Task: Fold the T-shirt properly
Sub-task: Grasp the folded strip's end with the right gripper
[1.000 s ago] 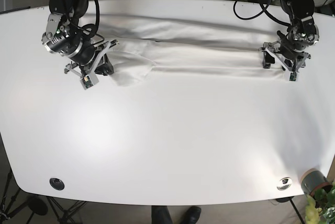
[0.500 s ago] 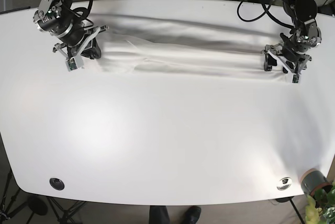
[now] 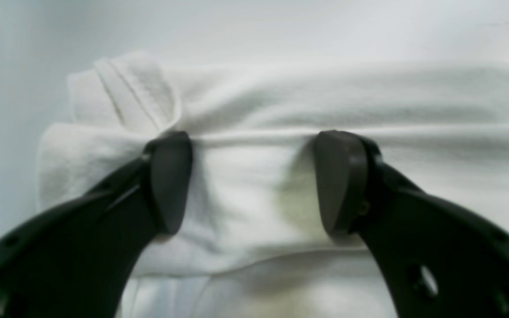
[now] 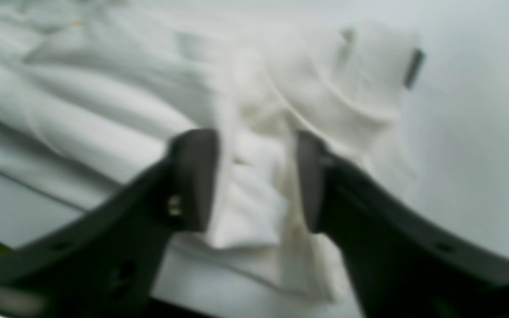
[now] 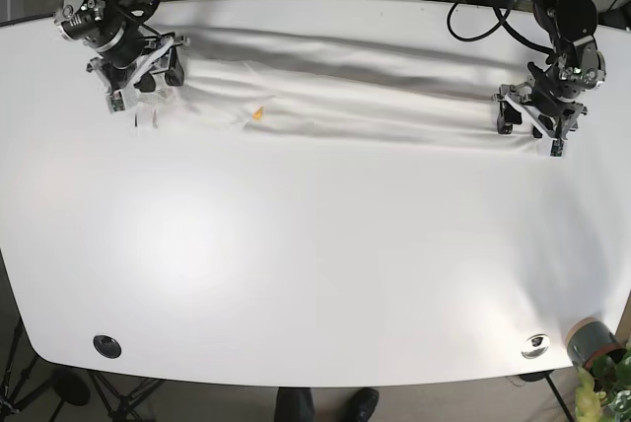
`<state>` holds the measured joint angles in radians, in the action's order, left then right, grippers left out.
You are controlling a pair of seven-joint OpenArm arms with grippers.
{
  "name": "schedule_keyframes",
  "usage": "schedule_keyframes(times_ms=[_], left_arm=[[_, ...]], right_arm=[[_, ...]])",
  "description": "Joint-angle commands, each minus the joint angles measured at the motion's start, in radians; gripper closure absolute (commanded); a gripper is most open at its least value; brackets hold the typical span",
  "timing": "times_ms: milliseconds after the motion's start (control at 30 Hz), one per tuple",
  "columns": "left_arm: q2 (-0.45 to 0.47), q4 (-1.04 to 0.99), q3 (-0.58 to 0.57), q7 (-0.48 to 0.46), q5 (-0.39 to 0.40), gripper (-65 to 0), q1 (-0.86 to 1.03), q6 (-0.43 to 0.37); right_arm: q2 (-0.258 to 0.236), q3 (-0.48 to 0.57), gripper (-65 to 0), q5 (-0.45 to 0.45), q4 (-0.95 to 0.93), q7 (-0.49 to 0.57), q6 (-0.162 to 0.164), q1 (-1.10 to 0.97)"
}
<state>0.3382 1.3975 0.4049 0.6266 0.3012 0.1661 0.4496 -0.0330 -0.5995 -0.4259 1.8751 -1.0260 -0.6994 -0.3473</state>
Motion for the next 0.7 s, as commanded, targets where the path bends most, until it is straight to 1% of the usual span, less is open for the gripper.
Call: schedule_keyframes(times_ms=[0,67,167,233,367,433,500,667], left_arm=[[0.011,-0.001,0.004,0.046,-0.026,-40.3,0.006,-0.013],[0.009,-0.001,0.004,0.046,-0.024,-40.3,0.006,-0.013],[0.009,-0.001,0.004,0.046,-0.024,-40.3,0.006,-0.013],[0.008,-0.001,0.004,0.046,-0.024,-40.3,0.006,-0.013],[0.006,-0.001,0.002,0.046,-0.024,-40.3,0.006,-0.013],[0.006,-0.001,0.002,0.046,-0.024,-40.3,0.006,-0.013],[0.006,-0.001,0.002,0.046,-0.024,-40.3,0.006,-0.013],[0.006,-0.001,0.004,0.046,-0.024,-40.3,0.006,-0.013]], right_arm=[[-0.009,-0.018,-43.9,-0.017,0.021,0.013,0.001,0.003],[-0.009,-0.023,-47.1,-0.018,0.051,0.011,0.001,-0.008],[-0.005,-0.018,-47.2,-0.023,0.113,0.008,0.001,-0.016],[0.008,-0.017,-47.2,-0.064,0.128,0.008,0.001,-0.016],[0.008,-0.007,-47.2,-0.167,0.129,0.006,0.001,-0.019],[0.008,0.036,-47.2,-0.184,0.129,0.006,0.001,-0.020],[0.006,0.097,-47.2,-0.181,0.129,0.006,0.001,-0.025],[0.006,0.194,-47.2,-0.179,0.126,0.008,0.001,-0.031]])
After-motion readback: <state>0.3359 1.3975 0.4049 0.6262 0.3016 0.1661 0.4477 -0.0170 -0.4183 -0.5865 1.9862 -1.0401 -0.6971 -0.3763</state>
